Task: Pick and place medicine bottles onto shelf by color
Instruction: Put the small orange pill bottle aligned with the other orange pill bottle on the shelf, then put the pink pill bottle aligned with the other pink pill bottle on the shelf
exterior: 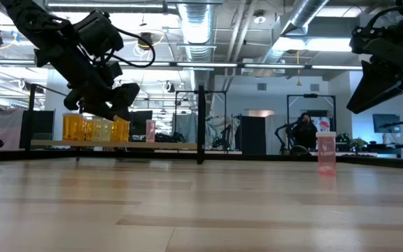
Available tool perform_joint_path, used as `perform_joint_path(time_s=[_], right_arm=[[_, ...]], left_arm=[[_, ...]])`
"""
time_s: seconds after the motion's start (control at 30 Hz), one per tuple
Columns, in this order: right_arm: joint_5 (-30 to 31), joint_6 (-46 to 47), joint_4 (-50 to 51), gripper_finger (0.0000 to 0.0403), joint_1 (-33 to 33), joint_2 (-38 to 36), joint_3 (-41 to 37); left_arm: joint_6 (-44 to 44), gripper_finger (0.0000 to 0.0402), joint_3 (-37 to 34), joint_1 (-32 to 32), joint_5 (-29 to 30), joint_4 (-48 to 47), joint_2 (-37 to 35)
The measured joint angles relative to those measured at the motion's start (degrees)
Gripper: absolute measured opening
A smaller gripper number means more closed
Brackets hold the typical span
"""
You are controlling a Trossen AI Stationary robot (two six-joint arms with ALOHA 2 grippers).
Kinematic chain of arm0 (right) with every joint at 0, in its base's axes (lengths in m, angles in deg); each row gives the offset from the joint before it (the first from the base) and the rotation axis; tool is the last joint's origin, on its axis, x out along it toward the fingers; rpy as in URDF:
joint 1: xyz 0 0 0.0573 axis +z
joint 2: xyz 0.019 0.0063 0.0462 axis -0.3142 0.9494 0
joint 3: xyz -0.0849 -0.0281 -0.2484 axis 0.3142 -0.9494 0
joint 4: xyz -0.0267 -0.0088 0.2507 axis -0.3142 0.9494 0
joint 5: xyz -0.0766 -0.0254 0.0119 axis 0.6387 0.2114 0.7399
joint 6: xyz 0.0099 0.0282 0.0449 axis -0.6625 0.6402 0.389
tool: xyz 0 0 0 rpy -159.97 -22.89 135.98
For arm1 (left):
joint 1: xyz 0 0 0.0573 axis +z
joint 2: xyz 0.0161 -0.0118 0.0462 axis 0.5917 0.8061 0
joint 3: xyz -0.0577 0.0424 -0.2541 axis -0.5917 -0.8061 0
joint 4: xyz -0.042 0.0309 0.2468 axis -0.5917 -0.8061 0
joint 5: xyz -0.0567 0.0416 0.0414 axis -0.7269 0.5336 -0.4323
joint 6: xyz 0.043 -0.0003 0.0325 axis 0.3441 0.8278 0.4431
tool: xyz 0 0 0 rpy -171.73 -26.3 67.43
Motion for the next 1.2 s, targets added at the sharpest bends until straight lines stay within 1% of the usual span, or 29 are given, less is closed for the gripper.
perform_joint_path(time_s=[0.17,0.3,0.4,0.6,0.67,0.73,0.87,0.97,1.07,1.2], right_arm=[[0.0,0.0,0.0,0.0246,0.0,0.0,0.0],[0.0,0.0,0.0,0.0246,0.0,0.0,0.0],[0.0,0.0,0.0,0.0246,0.0,0.0,0.0],[0.0,0.0,0.0,0.0246,0.0,0.0,0.0],[0.0,0.0,0.0,0.0246,0.0,0.0,0.0],[0.0,0.0,0.0,0.0246,0.0,0.0,0.0],[0.0,0.0,0.0,0.0246,0.0,0.0,0.0],[0.0,0.0,0.0,0.0246,0.0,0.0,0.0],[0.0,0.0,0.0,0.0246,0.0,0.0,0.0],[0.0,0.0,0.0,0.0246,0.0,0.0,0.0]], left_arm=[[1.3,0.0213,1.2,-0.4,-0.2,0.0,0.0],[3.5,0.0224,2.6,-1.2,0.6,0.0,0.0],[5.0,0.0228,3.8,-1.6,0.9,-0.7,-0.6],[11.3,0.0229,6.3,-3.2,0.2,-0.5,-3.5],[13.8,0.0229,7.2,-3.8,-2.8,0.0,-4.3],[15.6,0.0229,8.1,-4.6,-7.6,0.9,-4.7],[19.4,0.0229,9.1,-6.7,-17.6,5.2,-4.7],[22.0,0.0229,9.2,-8.6,-24.0,9.5,-4.6],[24.9,0.0229,9.2,-10.1,-28.5,14.2,-4.6],[28.6,0.0229,9.2,-11.4,-32.7,19.0,-4.6]])
